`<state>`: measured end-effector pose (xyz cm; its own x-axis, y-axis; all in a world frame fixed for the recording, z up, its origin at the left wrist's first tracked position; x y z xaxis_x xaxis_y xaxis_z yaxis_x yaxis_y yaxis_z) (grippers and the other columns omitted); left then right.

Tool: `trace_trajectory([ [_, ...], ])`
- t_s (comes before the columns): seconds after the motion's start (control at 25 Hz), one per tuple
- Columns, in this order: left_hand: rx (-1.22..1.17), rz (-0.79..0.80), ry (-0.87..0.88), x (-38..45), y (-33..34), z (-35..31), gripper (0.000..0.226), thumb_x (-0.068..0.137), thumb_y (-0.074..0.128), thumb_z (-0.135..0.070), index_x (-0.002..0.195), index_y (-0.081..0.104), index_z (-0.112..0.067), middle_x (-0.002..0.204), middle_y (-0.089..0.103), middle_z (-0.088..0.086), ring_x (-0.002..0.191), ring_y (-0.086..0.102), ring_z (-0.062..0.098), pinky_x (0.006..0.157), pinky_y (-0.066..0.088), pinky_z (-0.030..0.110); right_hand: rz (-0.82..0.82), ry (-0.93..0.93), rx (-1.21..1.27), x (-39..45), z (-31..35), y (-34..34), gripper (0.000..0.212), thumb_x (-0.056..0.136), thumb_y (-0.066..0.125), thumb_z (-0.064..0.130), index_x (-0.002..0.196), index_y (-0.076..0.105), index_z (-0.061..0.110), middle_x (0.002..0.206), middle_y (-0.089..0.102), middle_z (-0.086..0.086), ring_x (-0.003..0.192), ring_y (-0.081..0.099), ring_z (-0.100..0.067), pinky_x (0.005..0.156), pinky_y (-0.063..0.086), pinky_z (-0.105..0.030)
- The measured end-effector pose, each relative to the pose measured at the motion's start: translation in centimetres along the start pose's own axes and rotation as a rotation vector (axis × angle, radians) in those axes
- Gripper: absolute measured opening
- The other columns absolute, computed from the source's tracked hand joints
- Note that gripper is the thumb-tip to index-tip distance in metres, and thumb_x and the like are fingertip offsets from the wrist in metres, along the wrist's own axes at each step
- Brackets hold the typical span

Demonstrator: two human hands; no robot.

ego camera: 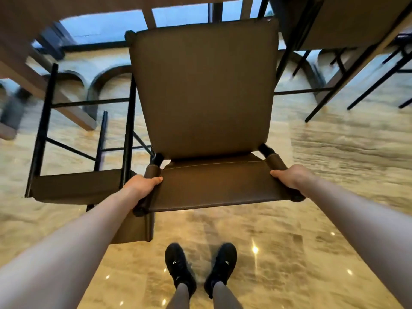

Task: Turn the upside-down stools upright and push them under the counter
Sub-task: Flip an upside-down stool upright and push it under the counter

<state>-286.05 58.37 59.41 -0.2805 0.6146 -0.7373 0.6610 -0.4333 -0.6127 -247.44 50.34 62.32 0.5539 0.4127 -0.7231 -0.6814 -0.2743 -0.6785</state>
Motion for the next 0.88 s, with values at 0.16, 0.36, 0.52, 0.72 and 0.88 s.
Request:
trace_trajectory([
  [0.16, 0.074, -0.083, 0.09, -1.6, -4.9, -5.6, 0.044, 0.089, 0.071, -0.041, 0.107, 0.056, -0.003, 0.099, 0.062, 0.015, 0.088, 0.061, 0.032, 0.074, 0.049, 0.036, 0.016, -0.068, 0.127, -1.0, 4.9, -5.9, 0.025, 0.087, 0.057, 0.026, 0.091, 0.058, 0.001, 0.095, 0.06, -0.019, 0.066, 0.061, -0.03, 0.036, 0.043, -0.02],
  [0.36, 0.181, -0.274, 0.368, -2.4, -10.1, -12.0, 0.014, 0.093, 0.063, -0.024, 0.106, 0.067, -0.019, 0.094, 0.064, 0.005, 0.075, 0.06, 0.021, 0.064, 0.051, 0.029, -0.008, -0.126, 0.237, -0.9, 10.8, -10.8, 0.02, 0.09, 0.052, 0.02, 0.083, 0.056, 0.001, 0.082, 0.063, -0.019, 0.055, 0.062, -0.03, 0.037, 0.048, -0.025],
  [0.52, 0.187, -0.468, 0.435, -3.8, -11.5, -15.6, 0.022, 0.095, 0.052, -0.034, 0.093, 0.072, -0.024, 0.079, 0.064, 0.001, 0.08, 0.06, 0.026, 0.074, 0.054, 0.037, -0.136, -0.192, 0.246, -0.4, 14.2, -13.8, 0.017, 0.087, 0.052, 0.014, 0.075, 0.053, 0.003, 0.088, 0.065, -0.02, 0.047, 0.062, -0.03, 0.031, 0.044, -0.023],
  [0.72, 0.234, -0.684, 0.47, -3.6, -13.4, -19.4, 0.029, 0.091, 0.052, -0.038, 0.072, 0.068, -0.022, 0.068, 0.065, 0.005, 0.072, 0.061, 0.03, 0.061, 0.049, 0.034, -0.134, -0.181, 0.263, 0.5, 17.7, -16.5, 0.01, 0.084, 0.053, 0.011, 0.077, 0.055, 0.003, 0.1, 0.065, -0.021, 0.048, 0.06, -0.029, 0.033, 0.046, -0.024],
  [0.88, 0.172, -0.797, 0.597, -2.8, -15.5, -23.1, 0.032, 0.09, 0.051, -0.034, 0.064, 0.061, -0.019, 0.06, 0.06, 0.004, 0.058, 0.052, 0.024, 0.05, 0.032, 0.027, -0.278, -0.228, 0.215, 1.4, 21.1, -19.0, 0.015, 0.085, 0.057, 0.016, 0.089, 0.064, 0.003, 0.094, 0.065, -0.012, 0.049, 0.067, -0.027, 0.047, 0.058, -0.032],
])
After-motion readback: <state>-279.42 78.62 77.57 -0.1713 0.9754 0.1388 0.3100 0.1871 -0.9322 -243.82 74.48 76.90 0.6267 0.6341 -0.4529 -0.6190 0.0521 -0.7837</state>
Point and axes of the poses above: each hand's wrist, its own x-axis towards the middle knuckle, its own y-axis out of the palm, z = x × y, the point moved 2 cm from there along x, towards the middle knuckle
